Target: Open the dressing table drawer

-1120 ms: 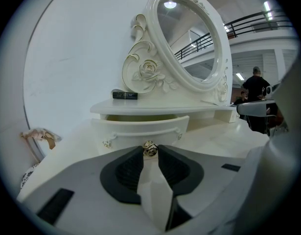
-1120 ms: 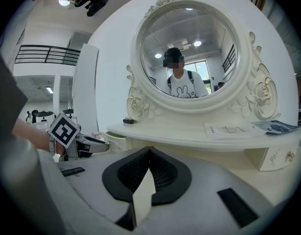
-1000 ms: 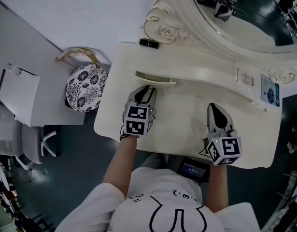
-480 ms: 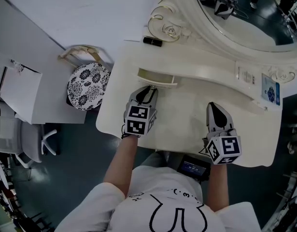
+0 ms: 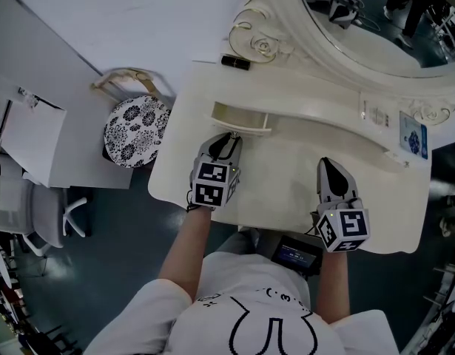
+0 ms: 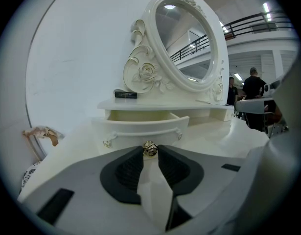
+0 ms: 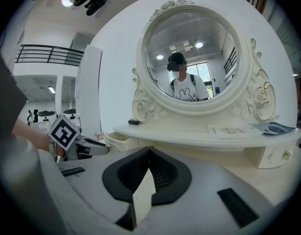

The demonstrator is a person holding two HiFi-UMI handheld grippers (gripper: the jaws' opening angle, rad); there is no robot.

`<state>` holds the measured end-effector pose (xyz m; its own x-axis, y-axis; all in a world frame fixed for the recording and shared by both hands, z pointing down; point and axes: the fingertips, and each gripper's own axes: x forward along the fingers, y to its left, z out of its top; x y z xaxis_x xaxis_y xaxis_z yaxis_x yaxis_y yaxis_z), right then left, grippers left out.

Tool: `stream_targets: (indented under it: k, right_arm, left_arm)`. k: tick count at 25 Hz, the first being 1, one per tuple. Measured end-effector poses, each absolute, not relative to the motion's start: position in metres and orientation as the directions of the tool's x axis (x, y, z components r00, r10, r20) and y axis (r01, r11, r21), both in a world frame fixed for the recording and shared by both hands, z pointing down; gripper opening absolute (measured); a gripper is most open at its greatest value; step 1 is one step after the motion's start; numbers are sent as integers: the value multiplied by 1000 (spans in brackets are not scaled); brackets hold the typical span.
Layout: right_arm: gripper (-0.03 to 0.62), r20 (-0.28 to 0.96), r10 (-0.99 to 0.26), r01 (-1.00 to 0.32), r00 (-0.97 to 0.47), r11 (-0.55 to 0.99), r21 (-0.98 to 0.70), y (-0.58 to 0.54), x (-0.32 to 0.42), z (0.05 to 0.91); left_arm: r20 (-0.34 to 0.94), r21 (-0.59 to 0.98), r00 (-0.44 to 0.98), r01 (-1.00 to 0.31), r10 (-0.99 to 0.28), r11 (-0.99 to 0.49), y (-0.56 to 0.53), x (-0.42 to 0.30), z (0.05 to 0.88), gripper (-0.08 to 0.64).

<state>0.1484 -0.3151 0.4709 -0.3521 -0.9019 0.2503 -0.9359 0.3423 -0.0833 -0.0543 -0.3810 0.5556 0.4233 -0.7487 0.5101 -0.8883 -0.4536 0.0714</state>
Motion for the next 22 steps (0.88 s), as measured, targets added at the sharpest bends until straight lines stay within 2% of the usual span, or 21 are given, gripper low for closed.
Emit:
stream_targets:
  k: [22]
  right_arm:
    - [15, 249, -906, -939, -343, 331, -87, -300, 151, 472]
  left_arm:
    - [510, 69, 419, -890, -751, -450, -370, -56, 556, 121]
